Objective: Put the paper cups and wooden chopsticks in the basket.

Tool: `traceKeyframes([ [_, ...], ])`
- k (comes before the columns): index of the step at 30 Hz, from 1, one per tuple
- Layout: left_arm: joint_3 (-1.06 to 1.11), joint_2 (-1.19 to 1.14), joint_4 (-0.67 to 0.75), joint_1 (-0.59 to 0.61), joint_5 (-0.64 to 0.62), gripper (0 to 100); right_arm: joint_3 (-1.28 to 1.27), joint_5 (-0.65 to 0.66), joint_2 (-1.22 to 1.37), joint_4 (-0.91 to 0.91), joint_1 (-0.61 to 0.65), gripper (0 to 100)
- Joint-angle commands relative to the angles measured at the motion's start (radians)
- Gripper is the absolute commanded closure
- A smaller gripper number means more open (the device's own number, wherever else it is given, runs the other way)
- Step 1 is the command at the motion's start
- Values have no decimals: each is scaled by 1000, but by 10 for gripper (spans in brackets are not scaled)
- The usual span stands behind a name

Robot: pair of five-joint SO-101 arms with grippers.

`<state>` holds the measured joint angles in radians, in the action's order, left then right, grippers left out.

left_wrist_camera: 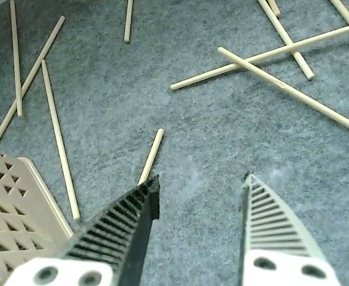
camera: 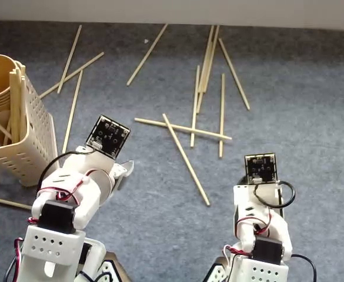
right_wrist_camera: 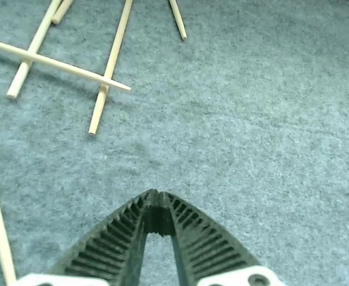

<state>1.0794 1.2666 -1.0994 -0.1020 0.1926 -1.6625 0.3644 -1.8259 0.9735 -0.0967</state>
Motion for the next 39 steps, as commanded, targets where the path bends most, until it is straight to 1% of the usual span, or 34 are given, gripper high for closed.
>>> traceKeyframes([
  [1,-5,12,15,-15,-6,761,-140,-5,-1,-15,5,988],
  [26,-5,12,12,-15,-6,761,-140,-5,-1,-15,5,988],
  [32,21,4,49,-13,-8,761,-140,-5,-1,-15,5,988],
  [39,12,2,44,-12,-8,761,-140,-5,-1,-15,5,988],
])
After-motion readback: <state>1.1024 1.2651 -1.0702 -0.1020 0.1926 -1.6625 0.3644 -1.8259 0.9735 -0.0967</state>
